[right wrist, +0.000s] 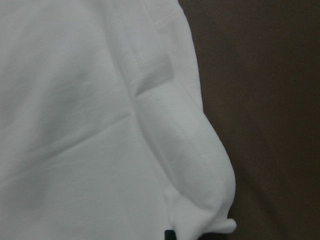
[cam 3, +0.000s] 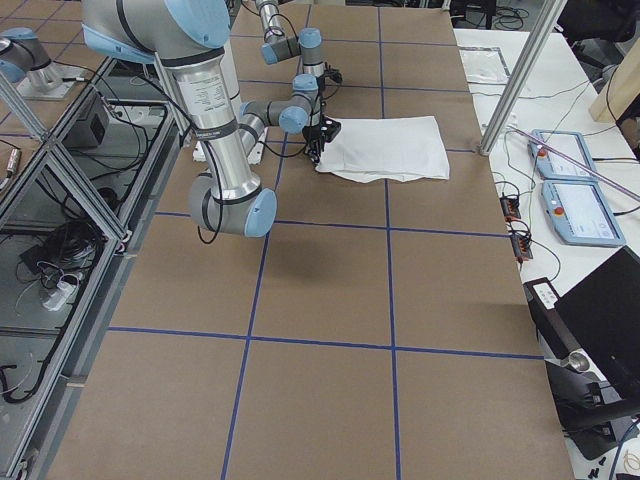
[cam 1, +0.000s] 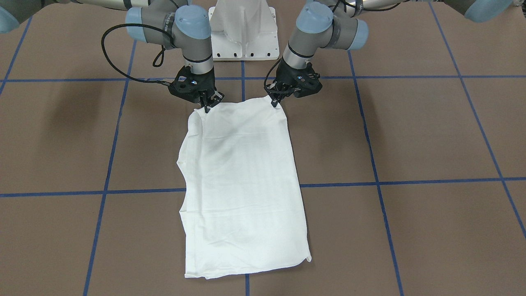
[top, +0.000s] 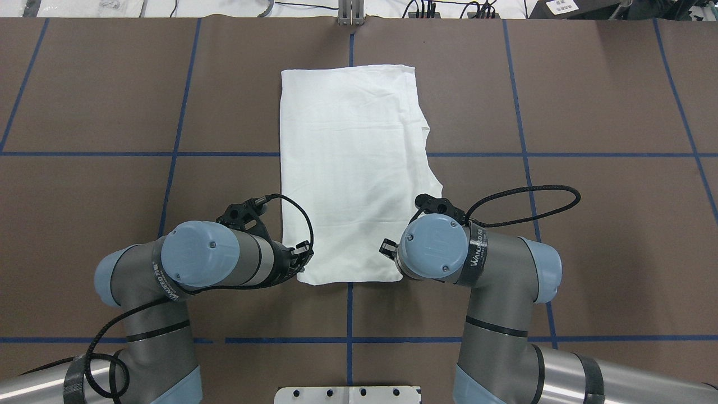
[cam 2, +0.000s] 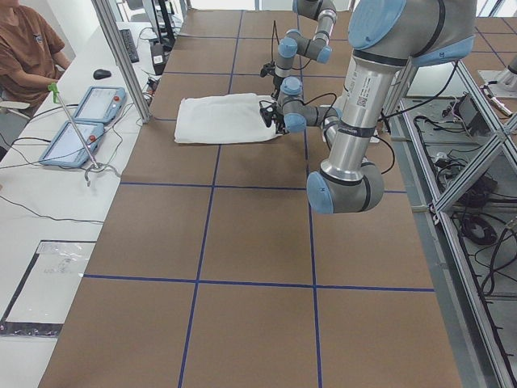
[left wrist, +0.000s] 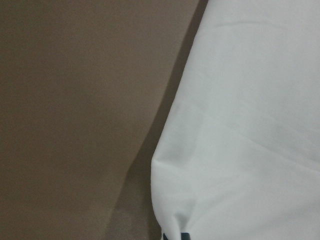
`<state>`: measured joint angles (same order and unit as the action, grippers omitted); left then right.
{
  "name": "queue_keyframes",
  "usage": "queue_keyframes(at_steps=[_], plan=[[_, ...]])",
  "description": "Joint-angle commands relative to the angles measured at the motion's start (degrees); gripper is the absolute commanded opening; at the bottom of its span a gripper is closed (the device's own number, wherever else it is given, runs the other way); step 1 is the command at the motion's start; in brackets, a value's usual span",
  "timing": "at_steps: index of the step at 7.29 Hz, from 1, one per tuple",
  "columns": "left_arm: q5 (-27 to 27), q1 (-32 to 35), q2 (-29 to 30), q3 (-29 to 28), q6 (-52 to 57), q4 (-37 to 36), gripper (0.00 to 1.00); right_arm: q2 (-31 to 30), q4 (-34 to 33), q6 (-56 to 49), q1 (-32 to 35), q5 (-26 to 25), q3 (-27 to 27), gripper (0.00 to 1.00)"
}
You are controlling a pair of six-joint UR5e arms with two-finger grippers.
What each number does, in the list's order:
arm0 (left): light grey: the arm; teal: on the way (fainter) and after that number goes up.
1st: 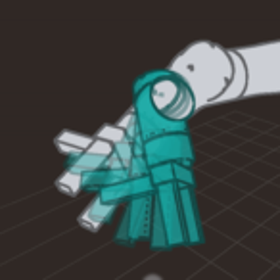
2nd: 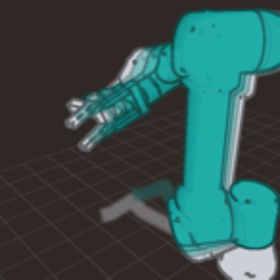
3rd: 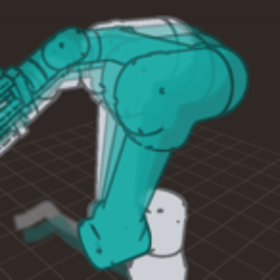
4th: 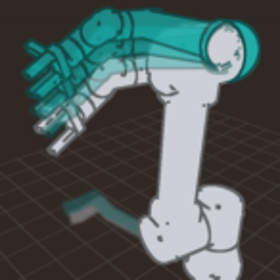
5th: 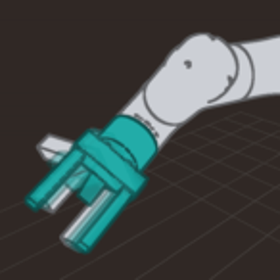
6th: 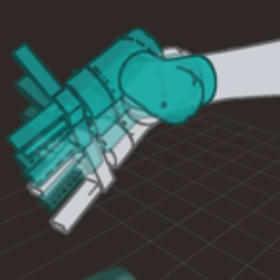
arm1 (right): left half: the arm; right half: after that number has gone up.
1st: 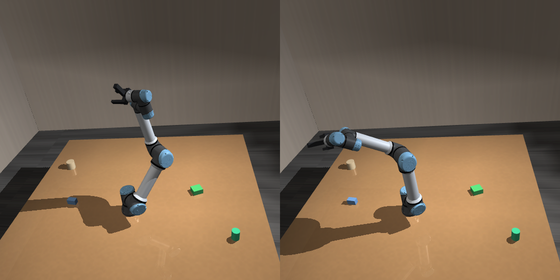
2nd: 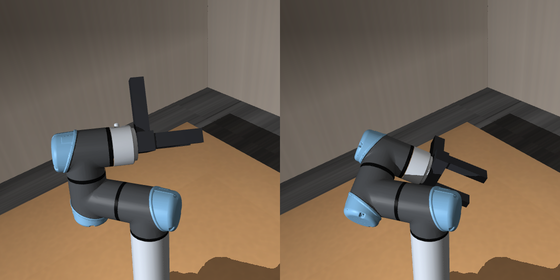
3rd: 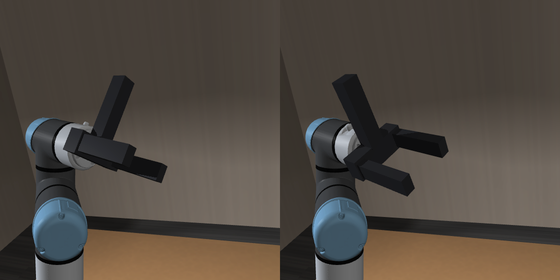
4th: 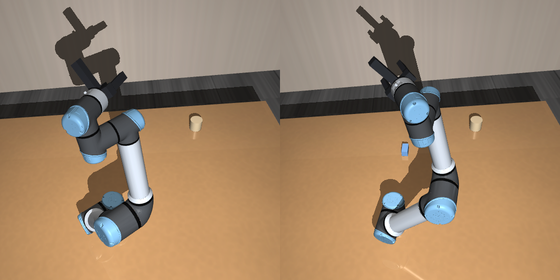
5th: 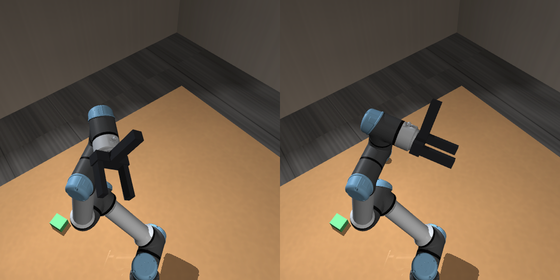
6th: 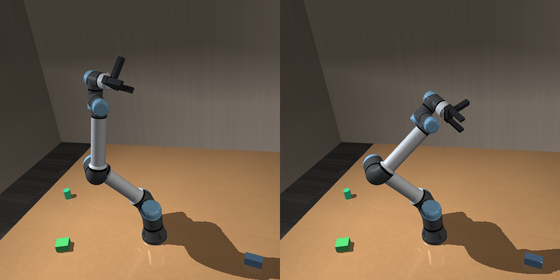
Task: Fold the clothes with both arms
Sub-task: 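Grasp the shirt's near edge with both grippers, then lift the near edge with both grippers and fold it away from the robot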
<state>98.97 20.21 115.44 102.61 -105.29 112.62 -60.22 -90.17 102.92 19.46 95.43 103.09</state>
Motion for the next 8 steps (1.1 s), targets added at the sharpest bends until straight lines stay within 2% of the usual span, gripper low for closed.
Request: queue_keyframes(at_steps=[1,2,4,5,6,7,8], plan=[[0.0,-0.09,-0.38,2.23,0.0,-0.12,0.0,-0.15,-0.09,0.18,0.31,0.28,2.54,0.0],[-0.09,-0.44,-0.65,4.68,0.0,-0.38,0.0,-1.2,-0.62,0.09,0.66,0.63,6.65,0.0],[-0.18,-5.59,-5.02,12.92,-0.09,-2.75,0.0,-5.77,-0.71,0.35,-2.48,1.33,15.35,0.0],[-0.18,-7.63,-7.48,18.1,-0.18,-5.19,0.0,-7.78,-1.14,0.36,-3.89,3.86,19.74,0.0],[-0.09,-9.39,-7.94,24.07,-0.26,-10.61,0.0,-8.5,-3.67,0.36,-4.08,9.1,23.61,0.0],[0.26,-9.49,-7.86,28.4,-0.26,-15.1,0.0,-7.99,-4.05,0.36,-4.08,11.16,25.04,0.0],[0.61,-8.54,-7.86,29.92,-0.09,-16.11,0.0,-6.94,-4.05,0.36,-3.13,11.27,25.41,0.0]])
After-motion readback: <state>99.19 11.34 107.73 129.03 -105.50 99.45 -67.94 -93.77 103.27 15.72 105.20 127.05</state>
